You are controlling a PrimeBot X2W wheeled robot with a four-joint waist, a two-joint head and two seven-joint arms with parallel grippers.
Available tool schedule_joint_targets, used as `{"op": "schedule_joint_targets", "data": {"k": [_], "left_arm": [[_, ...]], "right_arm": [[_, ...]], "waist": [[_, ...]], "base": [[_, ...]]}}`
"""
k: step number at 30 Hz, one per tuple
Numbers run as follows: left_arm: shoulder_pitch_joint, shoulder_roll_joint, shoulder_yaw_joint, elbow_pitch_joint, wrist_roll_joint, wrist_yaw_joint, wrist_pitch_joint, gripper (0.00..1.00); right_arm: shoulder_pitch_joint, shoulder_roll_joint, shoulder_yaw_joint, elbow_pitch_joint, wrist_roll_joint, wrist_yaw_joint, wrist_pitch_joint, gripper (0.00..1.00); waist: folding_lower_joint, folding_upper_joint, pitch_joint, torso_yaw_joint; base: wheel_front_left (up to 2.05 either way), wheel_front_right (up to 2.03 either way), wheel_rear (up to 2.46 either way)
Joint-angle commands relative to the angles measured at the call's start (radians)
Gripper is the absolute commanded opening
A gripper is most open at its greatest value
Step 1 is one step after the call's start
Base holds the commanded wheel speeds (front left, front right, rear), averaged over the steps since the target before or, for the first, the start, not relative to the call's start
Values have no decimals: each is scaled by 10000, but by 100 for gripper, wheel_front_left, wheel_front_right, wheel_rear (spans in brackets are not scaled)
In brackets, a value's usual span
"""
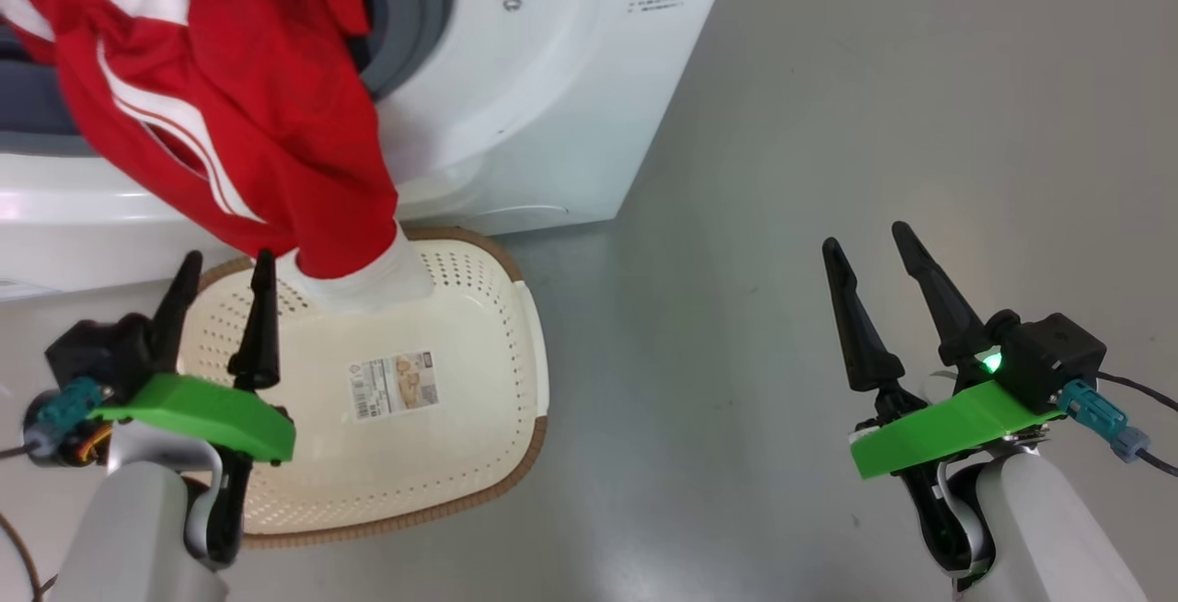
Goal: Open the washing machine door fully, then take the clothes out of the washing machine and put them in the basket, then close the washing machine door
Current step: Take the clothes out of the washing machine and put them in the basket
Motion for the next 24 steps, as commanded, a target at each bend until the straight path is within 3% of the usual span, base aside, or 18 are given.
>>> {"op": "schedule_joint_targets", "data": {"k": [1,14,24], "left_arm": [[275,287,374,-397,169,-56,-51,100],[2055,-17,1627,-3198,787,-56,-51,100],[3472,-322,2325,-4607,1025,-56,-51,100]], "right_arm": [[176,3,117,-181,-109,48,-65,100],[377,3,45,-176,-258,48,-65,100],[521,3,101,-123,-278,48,-65,100]], "waist": [[0,0,-114,100],[0,0,-406,256],[0,0,-593,297]], "base": [[0,0,0],[0,0,0],[0,0,0]]}}
